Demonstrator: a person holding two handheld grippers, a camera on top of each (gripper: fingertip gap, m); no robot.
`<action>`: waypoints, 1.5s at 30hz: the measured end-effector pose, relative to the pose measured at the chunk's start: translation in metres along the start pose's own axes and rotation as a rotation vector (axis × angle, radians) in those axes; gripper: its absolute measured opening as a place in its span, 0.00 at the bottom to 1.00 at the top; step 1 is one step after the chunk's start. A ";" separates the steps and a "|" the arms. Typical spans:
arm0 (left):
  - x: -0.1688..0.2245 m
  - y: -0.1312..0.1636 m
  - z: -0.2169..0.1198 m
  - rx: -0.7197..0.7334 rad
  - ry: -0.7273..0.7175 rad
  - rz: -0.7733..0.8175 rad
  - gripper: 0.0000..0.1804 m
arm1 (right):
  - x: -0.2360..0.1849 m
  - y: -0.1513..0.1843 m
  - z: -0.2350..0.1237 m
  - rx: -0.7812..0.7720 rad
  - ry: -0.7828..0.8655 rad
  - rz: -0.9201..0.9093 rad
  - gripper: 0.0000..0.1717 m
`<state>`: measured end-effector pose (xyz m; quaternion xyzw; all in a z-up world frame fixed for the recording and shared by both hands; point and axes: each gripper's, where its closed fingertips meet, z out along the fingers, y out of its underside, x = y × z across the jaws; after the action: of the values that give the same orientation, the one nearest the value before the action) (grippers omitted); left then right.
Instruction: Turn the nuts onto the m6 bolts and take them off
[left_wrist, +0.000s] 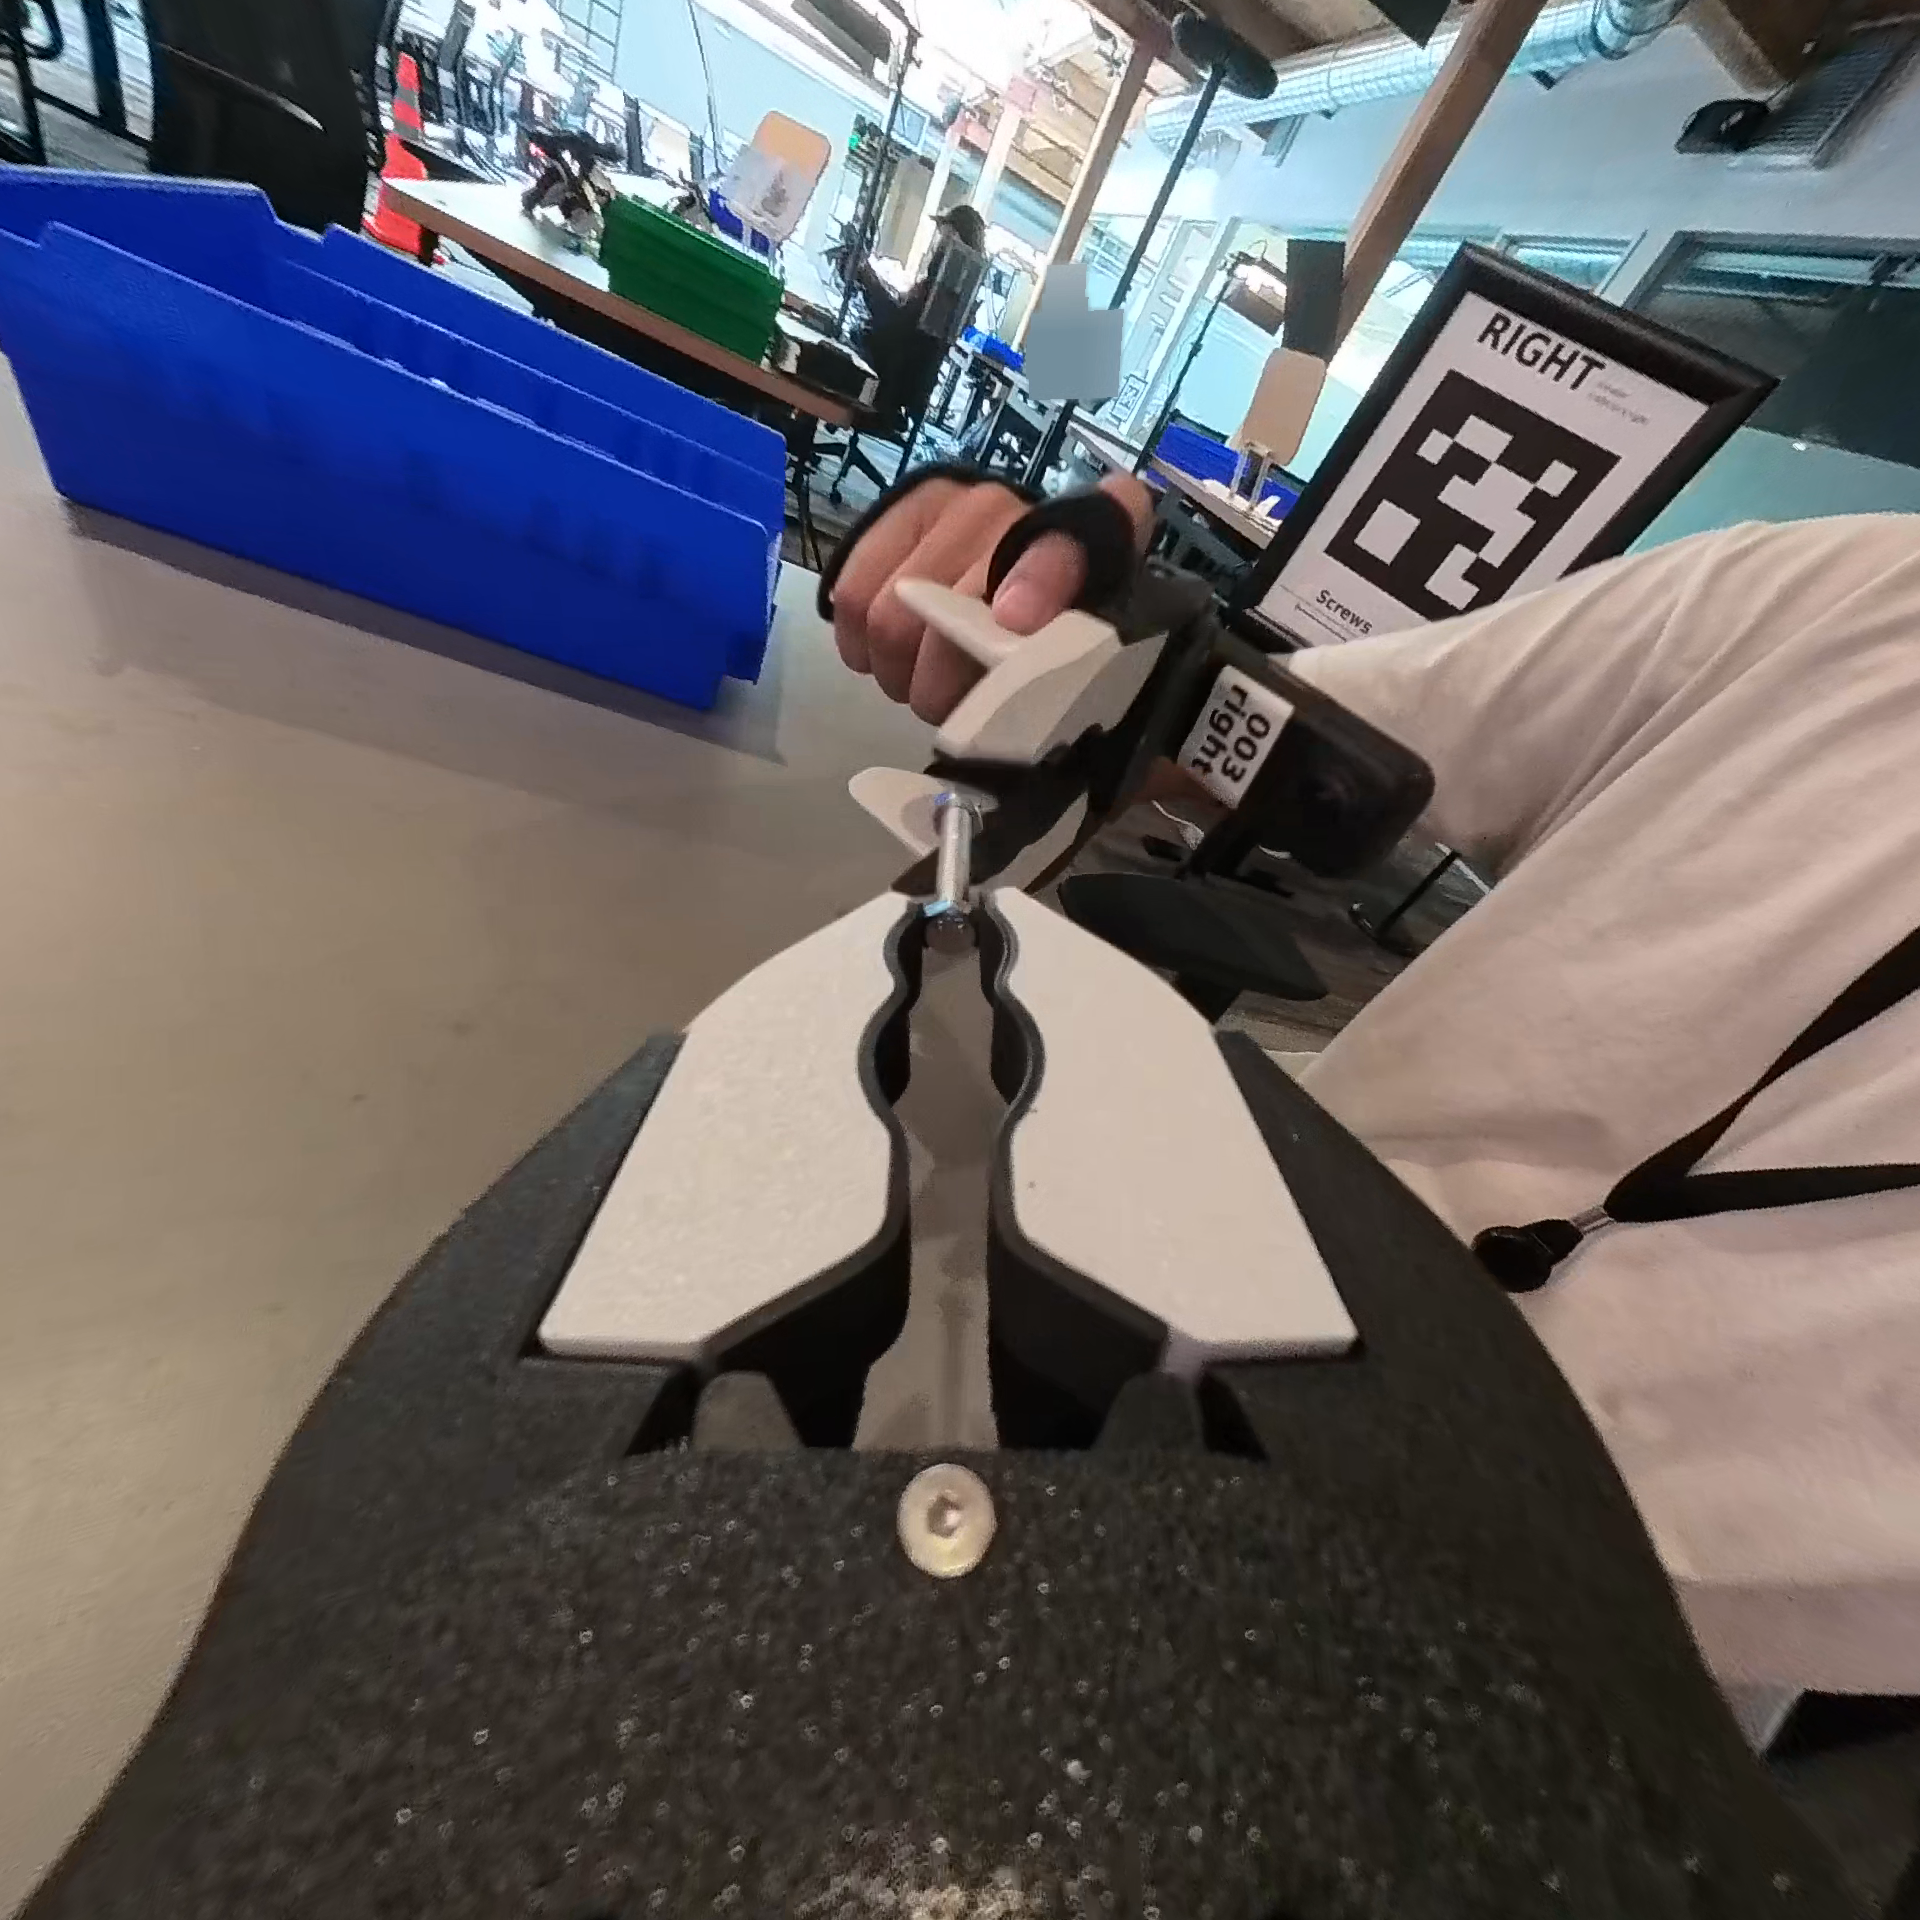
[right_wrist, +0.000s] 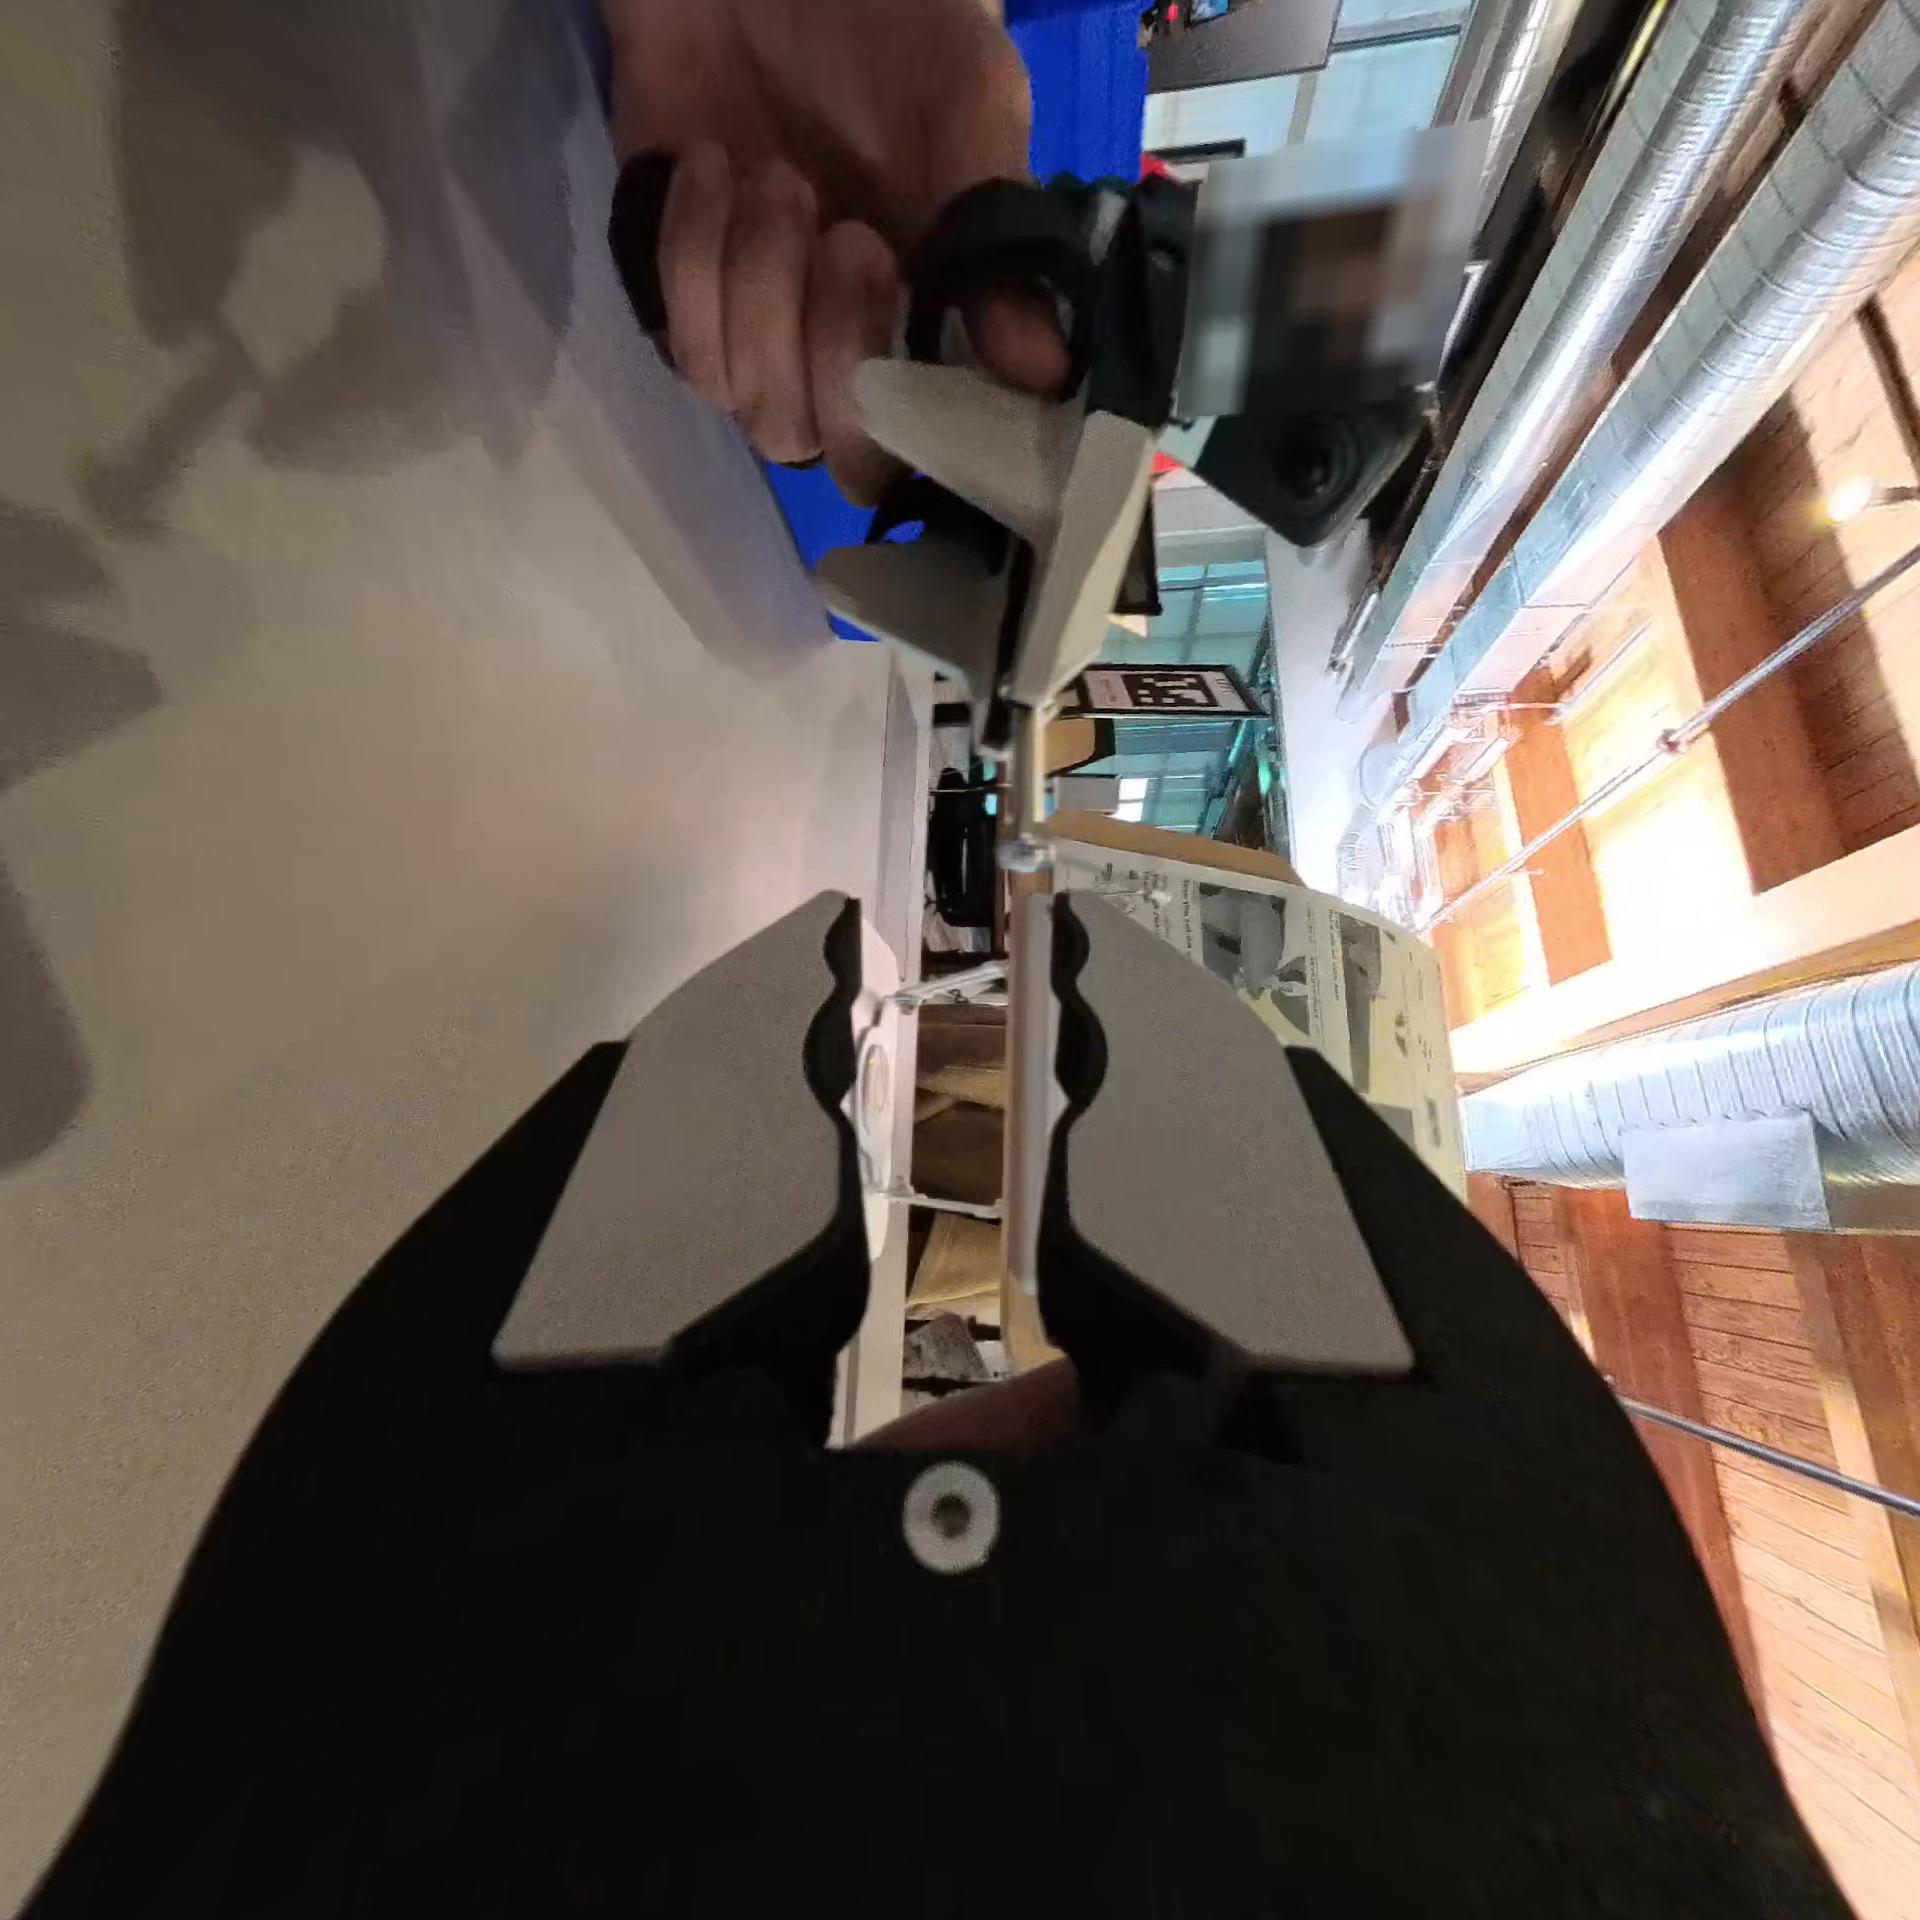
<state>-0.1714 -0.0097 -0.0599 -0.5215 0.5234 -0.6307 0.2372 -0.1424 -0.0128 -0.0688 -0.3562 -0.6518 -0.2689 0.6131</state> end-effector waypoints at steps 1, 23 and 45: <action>0.001 0.001 0.001 -0.009 0.003 0.001 0.05 | 0.005 -0.001 0.000 0.008 0.029 -0.001 0.21; -0.012 0.004 0.005 -0.046 -0.155 0.137 0.05 | 0.013 -0.003 0.013 0.263 -0.609 1.966 0.06; 0.001 0.005 0.007 -0.037 -0.026 0.055 0.05 | 0.008 -0.006 -0.010 0.105 -0.044 0.131 0.19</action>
<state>-0.1671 -0.0152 -0.0647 -0.5192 0.5461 -0.6074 0.2516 -0.1413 -0.0231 -0.0591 -0.3713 -0.6538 -0.1859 0.6325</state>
